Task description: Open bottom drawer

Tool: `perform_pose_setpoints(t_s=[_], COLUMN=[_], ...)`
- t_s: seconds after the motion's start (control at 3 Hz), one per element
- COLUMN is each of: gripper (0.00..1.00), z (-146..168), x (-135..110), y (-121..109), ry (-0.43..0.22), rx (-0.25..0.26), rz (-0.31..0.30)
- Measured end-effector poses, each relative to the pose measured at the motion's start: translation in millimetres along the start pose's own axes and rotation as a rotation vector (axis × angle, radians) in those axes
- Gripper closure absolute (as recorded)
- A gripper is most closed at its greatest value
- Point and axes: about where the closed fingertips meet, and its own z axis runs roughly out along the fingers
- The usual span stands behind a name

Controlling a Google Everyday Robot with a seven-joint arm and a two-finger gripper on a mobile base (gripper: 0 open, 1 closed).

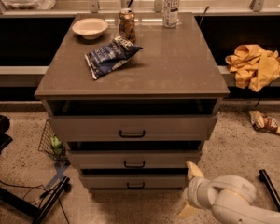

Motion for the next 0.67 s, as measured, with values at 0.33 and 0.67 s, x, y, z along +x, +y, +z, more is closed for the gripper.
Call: perform_pose_setpoints(t_s=[0.33,0.67], gripper=[0.00,0.00], z=[53,99], x=[-19,-33], y=[73,133], ry=[-0.005,0.025], rx=[-0.096,-0.168], rz=[0.124,0.099])
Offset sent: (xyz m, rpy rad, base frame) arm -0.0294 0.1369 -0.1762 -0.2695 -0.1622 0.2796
